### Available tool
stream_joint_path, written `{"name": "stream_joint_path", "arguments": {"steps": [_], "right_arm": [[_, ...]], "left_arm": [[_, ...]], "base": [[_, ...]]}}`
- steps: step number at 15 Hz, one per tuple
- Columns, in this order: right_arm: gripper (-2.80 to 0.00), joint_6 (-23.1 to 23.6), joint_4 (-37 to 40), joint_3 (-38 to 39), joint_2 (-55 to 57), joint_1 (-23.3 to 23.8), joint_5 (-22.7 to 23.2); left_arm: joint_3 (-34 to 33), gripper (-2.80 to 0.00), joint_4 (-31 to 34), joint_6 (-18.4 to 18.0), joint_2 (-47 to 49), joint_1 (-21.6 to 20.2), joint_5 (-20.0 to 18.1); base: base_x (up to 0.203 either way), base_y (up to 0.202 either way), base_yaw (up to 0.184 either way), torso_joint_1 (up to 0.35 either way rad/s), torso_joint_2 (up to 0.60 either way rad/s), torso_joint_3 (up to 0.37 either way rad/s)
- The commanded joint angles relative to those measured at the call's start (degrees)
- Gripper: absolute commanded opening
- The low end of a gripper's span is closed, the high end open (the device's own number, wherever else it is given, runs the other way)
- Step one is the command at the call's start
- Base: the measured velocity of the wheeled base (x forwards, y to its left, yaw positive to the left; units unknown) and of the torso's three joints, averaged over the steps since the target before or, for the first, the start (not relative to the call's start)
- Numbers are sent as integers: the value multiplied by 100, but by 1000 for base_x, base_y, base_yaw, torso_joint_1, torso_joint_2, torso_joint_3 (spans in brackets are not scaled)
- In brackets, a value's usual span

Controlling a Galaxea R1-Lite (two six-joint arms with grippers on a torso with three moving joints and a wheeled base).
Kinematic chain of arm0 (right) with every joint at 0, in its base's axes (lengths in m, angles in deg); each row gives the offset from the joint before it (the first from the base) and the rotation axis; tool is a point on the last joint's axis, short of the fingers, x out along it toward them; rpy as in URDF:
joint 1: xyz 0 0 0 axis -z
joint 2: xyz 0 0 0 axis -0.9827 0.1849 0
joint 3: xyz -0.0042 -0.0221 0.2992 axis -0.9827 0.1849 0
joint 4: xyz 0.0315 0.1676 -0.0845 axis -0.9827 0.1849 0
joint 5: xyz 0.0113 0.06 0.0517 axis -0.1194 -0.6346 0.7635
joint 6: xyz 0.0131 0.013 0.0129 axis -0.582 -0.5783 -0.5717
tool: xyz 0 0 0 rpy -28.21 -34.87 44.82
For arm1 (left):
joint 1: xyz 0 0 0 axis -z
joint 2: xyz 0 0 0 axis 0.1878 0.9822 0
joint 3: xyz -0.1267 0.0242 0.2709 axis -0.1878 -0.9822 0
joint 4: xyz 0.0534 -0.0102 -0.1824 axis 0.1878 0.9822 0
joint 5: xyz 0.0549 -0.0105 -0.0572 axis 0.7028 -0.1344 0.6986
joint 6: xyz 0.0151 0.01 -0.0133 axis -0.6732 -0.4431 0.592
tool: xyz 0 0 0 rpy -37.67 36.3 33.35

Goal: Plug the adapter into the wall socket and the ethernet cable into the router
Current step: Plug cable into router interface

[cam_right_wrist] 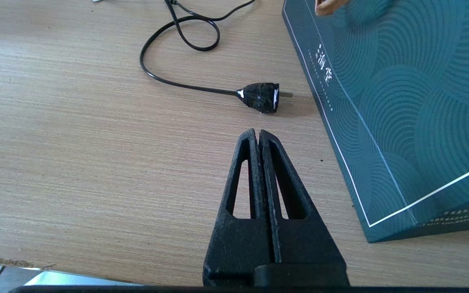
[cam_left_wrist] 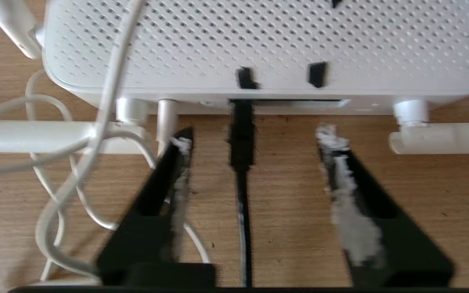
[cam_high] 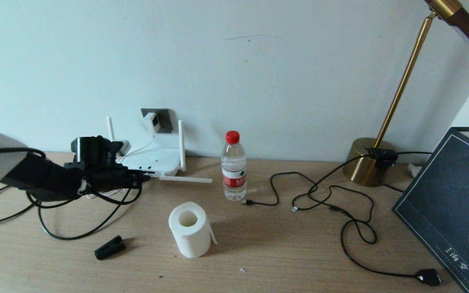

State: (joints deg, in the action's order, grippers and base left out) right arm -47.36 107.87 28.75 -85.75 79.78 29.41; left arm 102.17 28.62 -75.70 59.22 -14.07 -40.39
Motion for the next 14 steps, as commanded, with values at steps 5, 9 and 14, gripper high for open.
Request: {"name": "stream_joint_path", "arguments": {"steps": [5,9,14], "right_arm": [[-280,6,11,1,5,0,5],[-280,6,11,1,5,0,5],[-280,14,11,1,5,0,5]], "left_arm": [[-104,0,-4,-5,-106,-1,-2],[-154,0,-4,-5,-106,-1,-2],[-647,0,-30,-2,-617,116,-11]], "base": [[0,0,0,0,0,0],[0,0,0,0,0,0],[0,0,0,0,0,0]]}}
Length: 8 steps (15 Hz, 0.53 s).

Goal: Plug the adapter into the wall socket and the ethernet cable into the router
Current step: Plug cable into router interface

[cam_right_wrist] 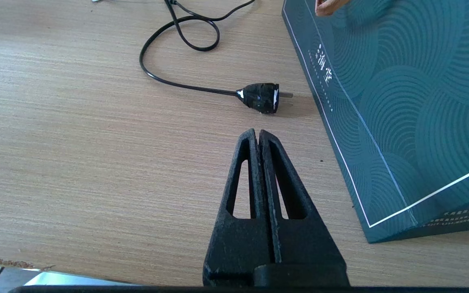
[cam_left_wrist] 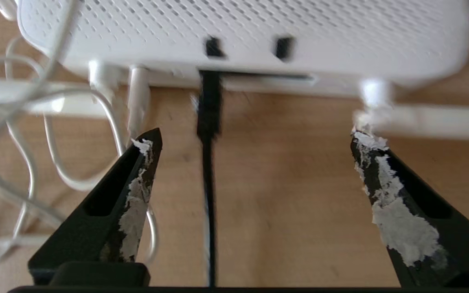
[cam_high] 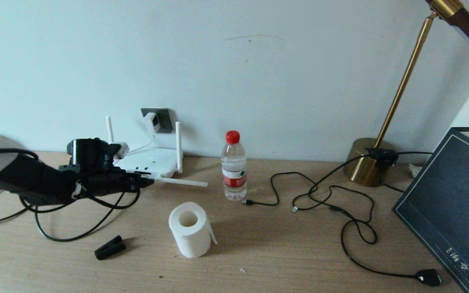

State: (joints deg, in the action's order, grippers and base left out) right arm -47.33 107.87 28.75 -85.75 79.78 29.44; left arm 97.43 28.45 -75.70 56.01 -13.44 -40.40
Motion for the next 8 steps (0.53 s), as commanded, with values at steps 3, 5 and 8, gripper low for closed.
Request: {"name": "stream_joint_path", "arguments": {"steps": [3,5,8], "right_arm": [[-280,2,11,1,5,0,3],[-280,5,11,1,5,0,3],[-280,11,11,1,5,0,3]], "left_arm": [[-561,0,-10,8,-1007,235,-21],[-847,0,-7,11,-1546,364,-24],[-1270,-280,7,12,-2294,501,-14]], "base": [[0,0,0,0,0,0],[0,0,0,0,0,0],[0,0,0,0,0,0]]}}
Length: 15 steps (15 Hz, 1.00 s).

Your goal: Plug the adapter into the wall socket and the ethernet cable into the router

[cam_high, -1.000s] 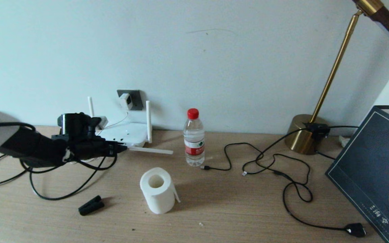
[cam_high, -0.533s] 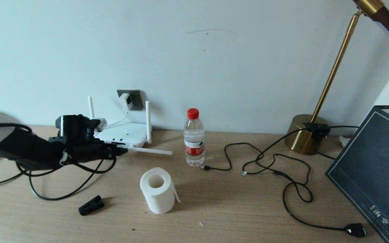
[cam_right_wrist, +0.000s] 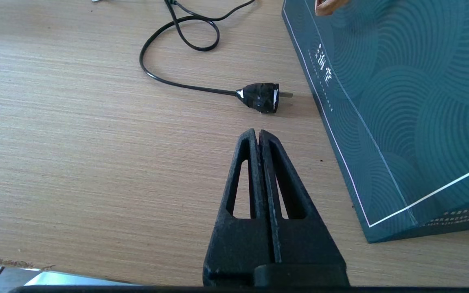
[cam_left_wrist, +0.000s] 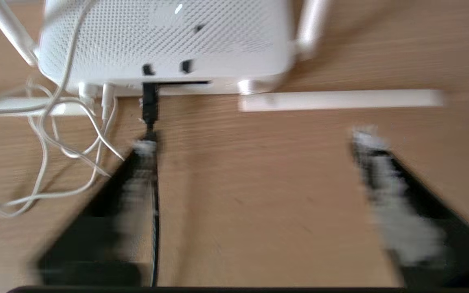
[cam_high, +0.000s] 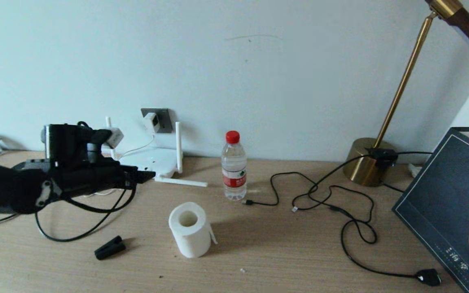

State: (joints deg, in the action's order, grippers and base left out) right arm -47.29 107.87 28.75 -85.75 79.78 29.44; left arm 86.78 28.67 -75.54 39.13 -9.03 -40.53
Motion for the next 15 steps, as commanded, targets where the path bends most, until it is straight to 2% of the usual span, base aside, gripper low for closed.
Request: {"name": "stream_joint_path", "arguments": {"steps": [1,6,9,15], "right_arm": [[-280,7,11,1,5,0,3],[-280,-1,11,1,5,0,3],[-280,5,11,1,5,0,3],[-280,4,11,1,5,0,3]], "left_arm": [[-353,-280,-5,-4,-855,74,1],[-1248,-280,39,6,-2357,303,32],[-1713,-280,276,12,-3624,395,73],[-2098,-280,2541,103,-6980,416,162]], "base": [[0,0,0,0,0,0],[0,0,0,0,0,0],[0,0,0,0,0,0],[0,0,0,0,0,0]]}}
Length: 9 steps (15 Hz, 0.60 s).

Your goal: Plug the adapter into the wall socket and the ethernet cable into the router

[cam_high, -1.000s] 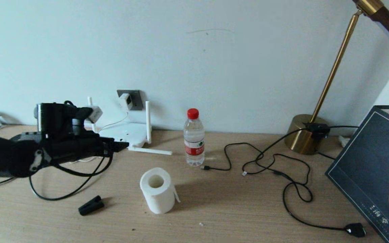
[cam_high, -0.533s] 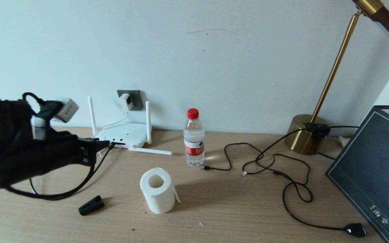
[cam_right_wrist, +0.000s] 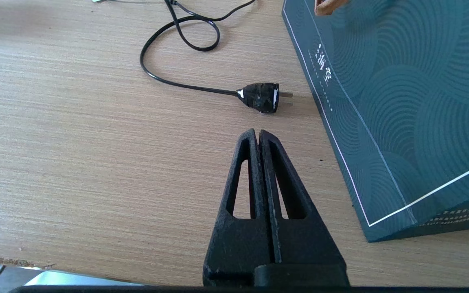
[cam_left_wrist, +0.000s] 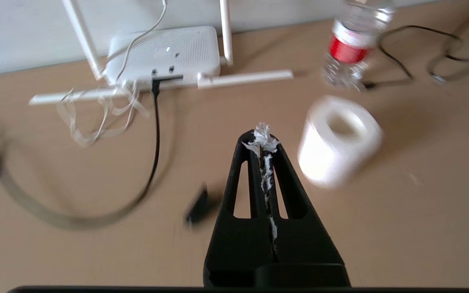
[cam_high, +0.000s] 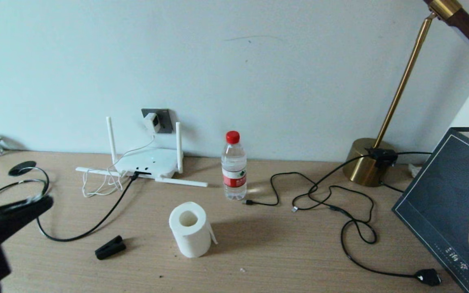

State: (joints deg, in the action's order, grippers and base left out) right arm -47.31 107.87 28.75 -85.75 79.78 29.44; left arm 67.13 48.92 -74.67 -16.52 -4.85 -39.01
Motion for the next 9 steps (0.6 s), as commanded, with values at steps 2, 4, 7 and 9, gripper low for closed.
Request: {"name": "stream_joint_path", "arguments": {"steps": [2,4,7,9], "right_arm": [[-280,5,11,1,5,0,3],[-280,-8,11,1,5,0,3],[-280,7,11,4,5,0,3],[-280,1,11,1,5,0,3]], "left_arm": [[-497,-280,1269,112,-2574,-32,96],[-1398,-280,1642,372,-3149,-58,246],[-3077,-280,1159,332,-3031,-80,343],[-3300,-280,948,436,-2341,-372,438]], "base": [[0,0,0,0,0,0],[0,0,0,0,0,0],[0,0,0,0,0,0],[0,0,0,0,0,0]]}}
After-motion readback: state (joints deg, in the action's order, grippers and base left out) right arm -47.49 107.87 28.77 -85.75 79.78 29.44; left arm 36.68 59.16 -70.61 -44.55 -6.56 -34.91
